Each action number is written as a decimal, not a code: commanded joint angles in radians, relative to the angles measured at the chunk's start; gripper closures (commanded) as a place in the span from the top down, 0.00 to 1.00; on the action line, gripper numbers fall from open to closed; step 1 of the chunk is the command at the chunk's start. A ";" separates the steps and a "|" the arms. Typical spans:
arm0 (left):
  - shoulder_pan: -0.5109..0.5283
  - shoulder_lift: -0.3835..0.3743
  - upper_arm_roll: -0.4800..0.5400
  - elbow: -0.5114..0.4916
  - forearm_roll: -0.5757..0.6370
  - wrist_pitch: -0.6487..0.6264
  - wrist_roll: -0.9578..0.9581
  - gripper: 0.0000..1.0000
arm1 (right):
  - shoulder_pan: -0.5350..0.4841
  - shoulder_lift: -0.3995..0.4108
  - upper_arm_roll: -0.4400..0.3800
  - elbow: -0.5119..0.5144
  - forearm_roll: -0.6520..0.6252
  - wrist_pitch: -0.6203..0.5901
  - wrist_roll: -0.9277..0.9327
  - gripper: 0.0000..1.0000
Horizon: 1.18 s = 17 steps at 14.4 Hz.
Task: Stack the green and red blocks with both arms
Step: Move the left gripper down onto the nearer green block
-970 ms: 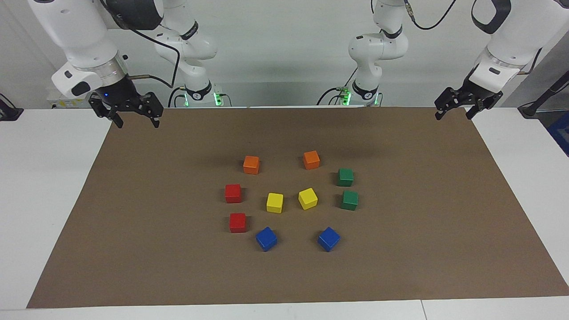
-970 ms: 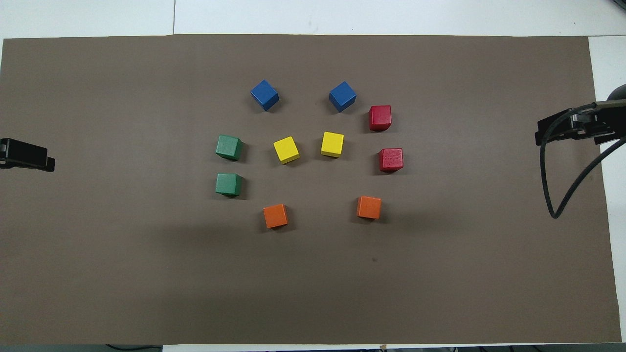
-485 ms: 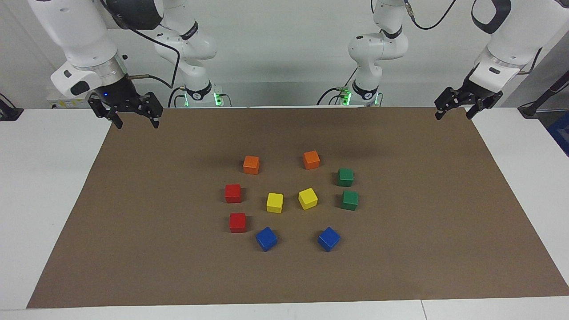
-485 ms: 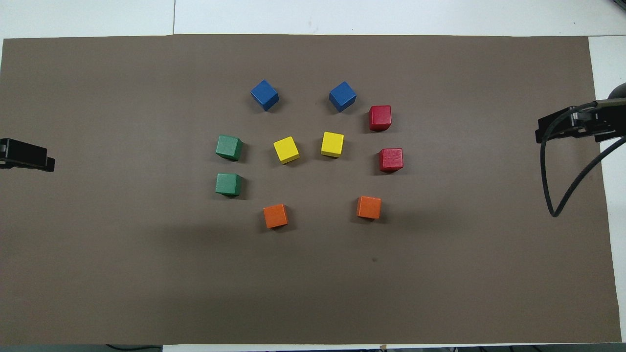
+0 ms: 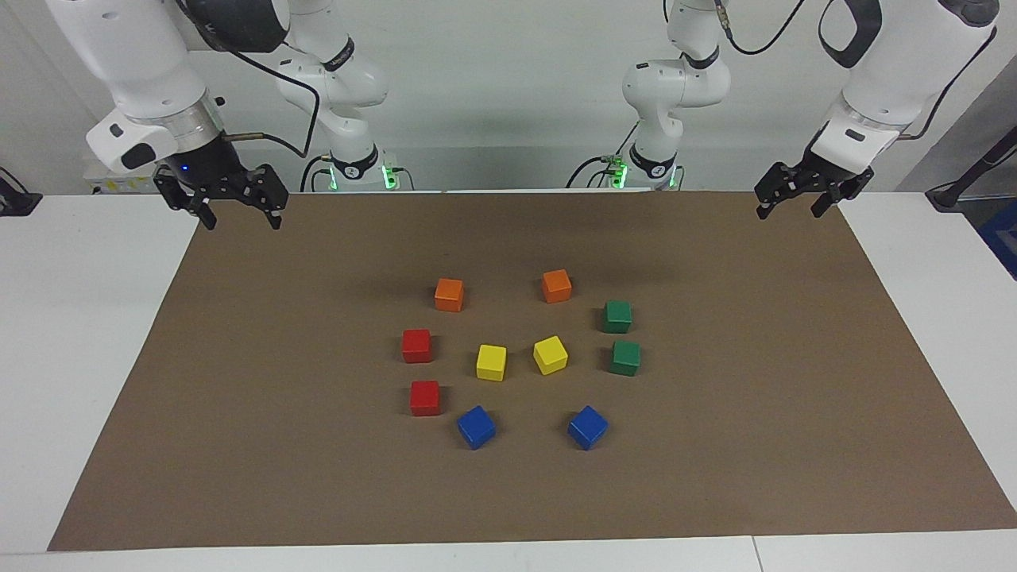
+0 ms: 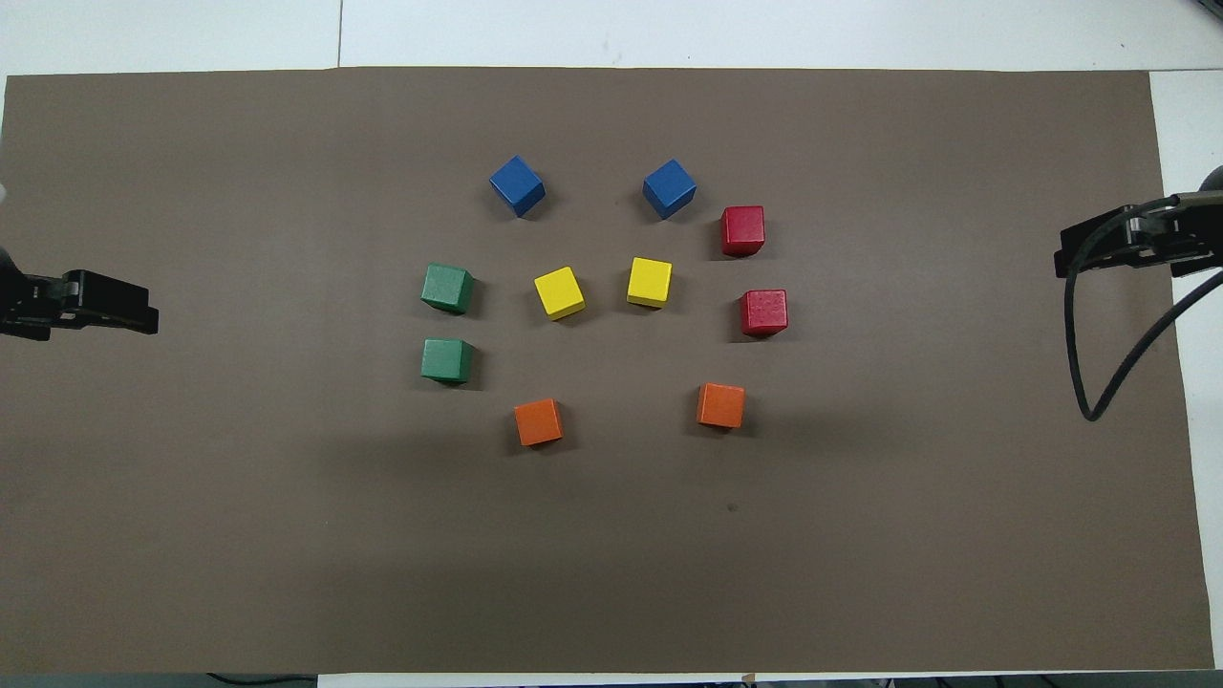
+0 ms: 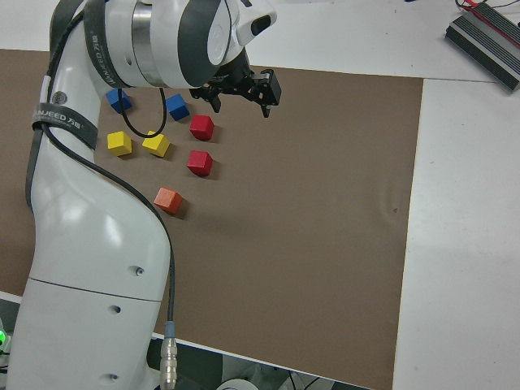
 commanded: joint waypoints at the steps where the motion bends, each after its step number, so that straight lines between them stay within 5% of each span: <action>1: -0.069 -0.069 0.006 -0.149 0.007 0.128 -0.031 1.00 | -0.024 -0.025 0.010 -0.034 0.003 0.022 -0.032 1.00; 11: -0.272 0.050 0.006 -0.295 -0.011 0.369 -0.027 1.00 | -0.019 -0.066 0.008 -0.106 0.001 0.008 -0.032 1.00; 17: -0.322 0.066 0.006 -0.470 -0.030 0.601 -0.032 1.00 | -0.022 -0.079 0.007 -0.132 0.000 0.020 -0.027 1.00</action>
